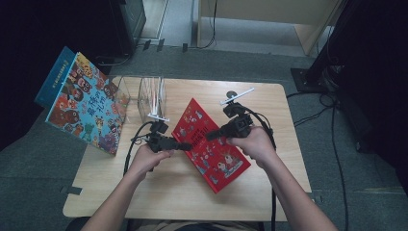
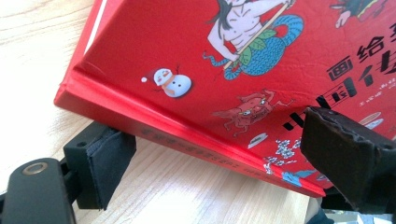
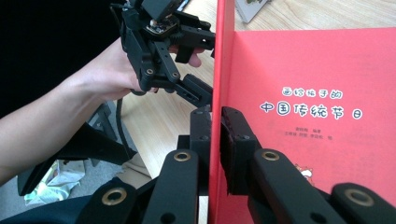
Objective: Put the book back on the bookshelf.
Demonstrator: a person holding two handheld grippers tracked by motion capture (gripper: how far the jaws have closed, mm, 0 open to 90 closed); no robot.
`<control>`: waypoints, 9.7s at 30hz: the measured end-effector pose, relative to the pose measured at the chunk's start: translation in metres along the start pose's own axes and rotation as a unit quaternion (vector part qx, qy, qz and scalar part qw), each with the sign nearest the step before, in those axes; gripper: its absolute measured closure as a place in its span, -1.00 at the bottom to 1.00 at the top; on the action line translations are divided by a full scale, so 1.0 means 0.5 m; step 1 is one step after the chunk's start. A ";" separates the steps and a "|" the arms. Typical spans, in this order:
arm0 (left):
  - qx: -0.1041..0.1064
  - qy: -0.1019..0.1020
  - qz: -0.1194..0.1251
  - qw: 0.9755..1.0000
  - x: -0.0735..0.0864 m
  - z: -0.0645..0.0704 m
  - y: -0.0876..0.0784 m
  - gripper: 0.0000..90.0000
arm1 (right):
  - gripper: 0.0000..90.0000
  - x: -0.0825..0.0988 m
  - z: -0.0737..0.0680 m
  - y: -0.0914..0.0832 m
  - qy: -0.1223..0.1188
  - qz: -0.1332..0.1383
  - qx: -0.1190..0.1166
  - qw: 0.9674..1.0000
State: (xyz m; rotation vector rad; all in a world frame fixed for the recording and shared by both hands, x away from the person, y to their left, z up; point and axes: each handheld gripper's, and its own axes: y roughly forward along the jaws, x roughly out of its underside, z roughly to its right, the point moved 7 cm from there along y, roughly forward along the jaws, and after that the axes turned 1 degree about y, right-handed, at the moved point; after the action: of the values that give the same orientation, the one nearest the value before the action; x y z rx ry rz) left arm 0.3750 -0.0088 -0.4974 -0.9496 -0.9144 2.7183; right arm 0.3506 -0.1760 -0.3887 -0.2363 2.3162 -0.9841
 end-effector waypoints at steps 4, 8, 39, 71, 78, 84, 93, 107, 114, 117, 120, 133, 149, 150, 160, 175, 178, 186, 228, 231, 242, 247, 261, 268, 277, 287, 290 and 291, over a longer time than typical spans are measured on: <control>-0.005 0.018 0.012 1.000 -0.005 0.003 -0.007 -0.76 | 0.88 0.003 0.000 -0.003 -0.006 0.006 -0.010 1.000; 0.031 0.026 0.052 0.998 -0.020 0.014 -0.024 -0.79 | 0.91 0.010 0.000 -0.004 -0.027 0.019 -0.025 0.999; 0.023 0.137 0.034 0.990 -0.058 0.077 -0.090 0.55 | 0.19 0.024 0.107 0.004 -0.120 0.047 0.063 0.990; -0.005 0.194 0.022 0.981 -0.086 0.121 -0.125 0.79 | 0.29 0.019 0.146 -0.005 -0.125 0.089 0.117 0.981; -0.023 0.193 -0.006 0.981 -0.095 0.128 -0.130 0.76 | 0.29 0.015 0.140 -0.004 -0.138 0.093 0.123 0.978; -0.018 0.179 -0.019 0.983 -0.101 0.129 -0.132 0.73 | 0.32 0.013 0.133 0.000 -0.150 0.093 0.121 0.977; -0.031 0.180 -0.034 0.983 -0.107 0.132 -0.131 0.73 | 0.30 0.012 0.131 0.004 -0.149 0.099 0.118 0.977; -0.050 0.210 -0.029 0.976 -0.114 0.153 -0.130 0.77 | 0.29 0.013 0.132 -0.006 -0.157 0.124 0.116 0.973; -0.044 0.195 -0.027 0.979 -0.113 0.145 -0.124 0.74 | 0.29 0.012 0.133 -0.004 -0.157 0.133 0.117 0.971; -0.036 0.189 -0.025 0.981 -0.114 0.144 -0.122 0.73 | 0.29 0.013 0.133 -0.004 -0.157 0.133 0.118 0.971; -0.038 0.188 -0.027 0.981 -0.118 0.147 -0.114 0.73 | 0.29 0.014 0.133 -0.004 -0.156 0.133 0.118 0.972; -0.029 0.137 -0.014 0.990 -0.134 0.144 -0.122 0.77 | 0.09 0.032 0.152 0.005 -0.149 0.164 0.114 0.968; -0.047 0.115 -0.002 0.992 -0.139 0.129 -0.184 0.77 | -0.05 0.128 0.199 0.061 -0.139 0.150 0.122 0.971; -0.048 0.113 -0.001 0.992 -0.139 0.126 -0.189 0.77 | -0.05 0.136 0.203 0.066 -0.140 0.150 0.125 0.971; -0.050 0.097 0.023 0.994 -0.140 0.106 -0.240 0.77 | -0.05 0.191 0.236 0.093 -0.109 0.117 0.143 0.977; -0.066 0.063 0.054 0.994 -0.112 0.069 -0.313 0.77 | -0.04 0.215 0.286 0.126 -0.098 0.100 0.176 0.974; -0.073 0.056 0.059 0.994 -0.104 0.062 -0.330 0.77 | -0.04 0.210 0.293 0.128 -0.105 0.112 0.185 0.971; -0.088 0.040 0.075 0.993 -0.084 0.049 -0.368 0.77 | -0.14 0.206 0.302 0.138 -0.159 0.127 0.214 0.956; -0.201 -0.047 0.152 0.967 -0.057 -0.073 -0.555 0.77 | -0.41 0.204 0.304 0.145 -0.145 0.141 0.226 0.953; -0.215 -0.050 0.150 0.964 -0.065 -0.079 -0.562 0.77 | -0.41 0.204 0.304 0.145 -0.144 0.141 0.226 0.953; -0.235 -0.056 0.158 0.957 -0.097 -0.093 -0.573 0.77 | -0.41 0.204 0.305 0.145 -0.145 0.141 0.227 0.953; -0.250 -0.057 0.157 0.954 -0.103 -0.101 -0.573 0.77 | -0.41 0.204 0.305 0.145 -0.145 0.141 0.227 0.953; -0.261 -0.064 0.161 0.950 -0.136 -0.124 -0.548 0.77 | -0.41 0.203 0.305 0.145 -0.145 0.140 0.227 0.953; -0.265 -0.067 0.159 0.949 -0.167 -0.141 -0.543 0.77 | -0.41 0.203 0.305 0.145 -0.144 0.140 0.228 0.953; -0.276 -0.068 0.160 0.945 -0.206 -0.163 -0.537 0.76 | -0.41 0.203 0.305 0.145 -0.145 0.140 0.228 0.953; -0.278 -0.065 0.172 0.943 -0.232 -0.184 -0.529 0.76 | -0.41 0.204 0.303 0.146 -0.137 0.144 0.233 0.952; -0.277 -0.065 0.175 0.943 -0.236 -0.186 -0.527 0.76 | -0.41 0.205 0.303 0.146 -0.136 0.144 0.233 0.952; -0.277 -0.064 0.173 0.943 -0.236 -0.186 -0.527 0.76 | -0.41 0.205 0.303 0.146 -0.136 0.144 0.233 0.952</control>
State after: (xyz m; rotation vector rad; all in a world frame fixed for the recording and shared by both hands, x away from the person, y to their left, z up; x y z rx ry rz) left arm 0.5030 0.2165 -0.3399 -1.1175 -1.7560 2.8810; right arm 0.3635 -0.2533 -0.5692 0.1488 1.7492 -1.2231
